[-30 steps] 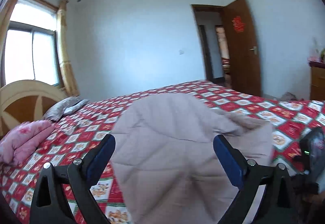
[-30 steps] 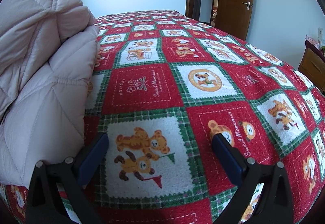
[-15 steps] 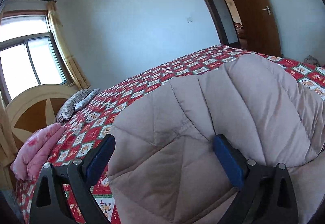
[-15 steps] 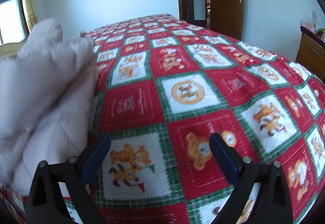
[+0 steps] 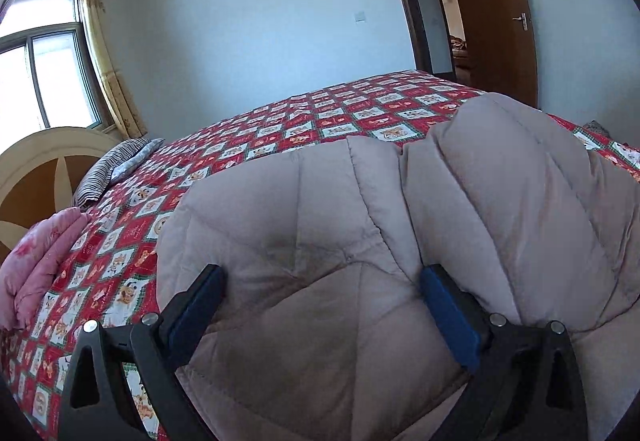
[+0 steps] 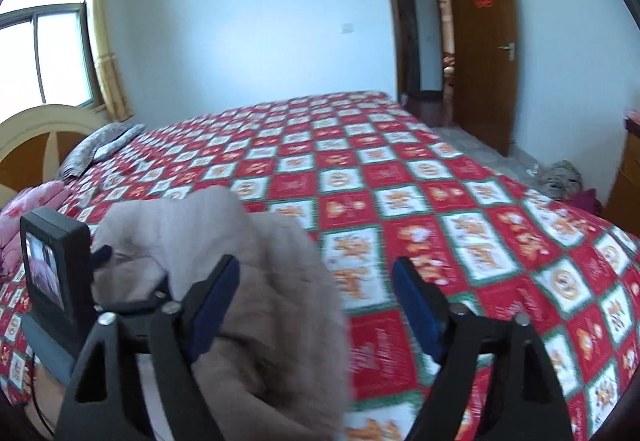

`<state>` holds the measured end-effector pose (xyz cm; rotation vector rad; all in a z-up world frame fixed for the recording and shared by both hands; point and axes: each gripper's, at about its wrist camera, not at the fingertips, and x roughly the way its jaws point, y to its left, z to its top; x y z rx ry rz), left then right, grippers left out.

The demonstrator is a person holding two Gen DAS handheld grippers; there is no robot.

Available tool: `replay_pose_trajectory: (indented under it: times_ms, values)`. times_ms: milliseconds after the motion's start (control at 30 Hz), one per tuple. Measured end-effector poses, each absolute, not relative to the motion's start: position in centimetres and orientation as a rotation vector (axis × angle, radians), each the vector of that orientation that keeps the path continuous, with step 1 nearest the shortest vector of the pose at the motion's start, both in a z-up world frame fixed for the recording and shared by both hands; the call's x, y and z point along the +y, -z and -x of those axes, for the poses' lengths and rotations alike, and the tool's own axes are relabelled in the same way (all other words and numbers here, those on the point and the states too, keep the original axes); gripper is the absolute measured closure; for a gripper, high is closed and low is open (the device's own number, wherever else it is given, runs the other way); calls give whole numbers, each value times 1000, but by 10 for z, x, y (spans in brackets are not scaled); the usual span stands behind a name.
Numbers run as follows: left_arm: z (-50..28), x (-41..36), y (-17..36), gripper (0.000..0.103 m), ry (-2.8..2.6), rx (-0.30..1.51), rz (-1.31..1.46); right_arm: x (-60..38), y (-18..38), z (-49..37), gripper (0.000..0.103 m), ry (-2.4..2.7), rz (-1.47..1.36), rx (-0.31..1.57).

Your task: Fold large clothes

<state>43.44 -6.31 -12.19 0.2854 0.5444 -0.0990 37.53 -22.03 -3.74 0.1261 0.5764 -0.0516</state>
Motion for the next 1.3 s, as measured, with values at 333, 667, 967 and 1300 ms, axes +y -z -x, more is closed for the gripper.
replay_pose_trajectory:
  times_ms: [333,667,967,1300]
  values:
    - [-458,-11,104,1,45,654,-29,-221,103,-428,51,49,-162,771]
    - [-468,-24,132,1,49,685,-26,-229,137,-440,43,24,-221,838]
    - [-475,-20,142,1,59,699,-3,-226,147,-440,39,29,-227,839]
    - [-484,-20,150,1,71,743,2,-226,154,-444,38,29,-227,854]
